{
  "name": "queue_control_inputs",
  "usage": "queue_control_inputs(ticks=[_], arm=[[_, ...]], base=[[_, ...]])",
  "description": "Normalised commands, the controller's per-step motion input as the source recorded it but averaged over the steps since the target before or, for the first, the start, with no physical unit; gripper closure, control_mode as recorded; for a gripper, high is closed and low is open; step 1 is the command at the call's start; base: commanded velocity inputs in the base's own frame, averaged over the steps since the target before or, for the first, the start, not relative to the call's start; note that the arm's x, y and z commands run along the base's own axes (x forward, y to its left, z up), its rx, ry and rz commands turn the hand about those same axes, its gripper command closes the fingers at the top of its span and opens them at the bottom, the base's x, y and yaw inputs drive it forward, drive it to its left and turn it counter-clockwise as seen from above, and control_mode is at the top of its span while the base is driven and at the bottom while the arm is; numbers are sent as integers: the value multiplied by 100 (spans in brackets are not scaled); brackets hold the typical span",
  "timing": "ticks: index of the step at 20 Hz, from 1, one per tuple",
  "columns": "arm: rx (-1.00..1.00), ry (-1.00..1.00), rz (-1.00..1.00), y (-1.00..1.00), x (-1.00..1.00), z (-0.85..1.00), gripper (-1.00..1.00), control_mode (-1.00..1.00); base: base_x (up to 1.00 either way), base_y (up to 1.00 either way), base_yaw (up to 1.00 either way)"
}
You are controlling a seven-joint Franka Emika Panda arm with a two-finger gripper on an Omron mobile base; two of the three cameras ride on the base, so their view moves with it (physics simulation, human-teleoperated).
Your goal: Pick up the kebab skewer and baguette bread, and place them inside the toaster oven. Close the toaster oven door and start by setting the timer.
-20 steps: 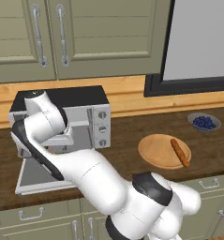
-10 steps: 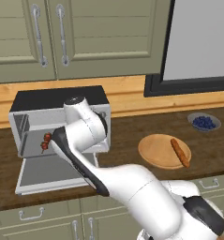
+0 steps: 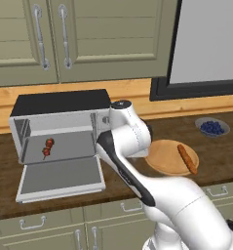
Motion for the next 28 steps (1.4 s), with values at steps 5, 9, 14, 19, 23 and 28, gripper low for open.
queue_control_inputs(ticks=[5,9,14,19,23,28], arm=[[0,0,0,-100,0,0,-100,-100],[0,0,0,-100,-5,0,-100,-100],[0,0,-2,-100,-16,0,-100,-100],[0,1,-2,-100,-2,-16,-100,-100],[0,3,-2,-100,3,-30,-100,-100],[0,0,8,-90,8,-45,-100,-100]], base=[[0,0,0],[0,0,0],[0,0,0],[0,0,0],[0,0,0],[0,0,0]])
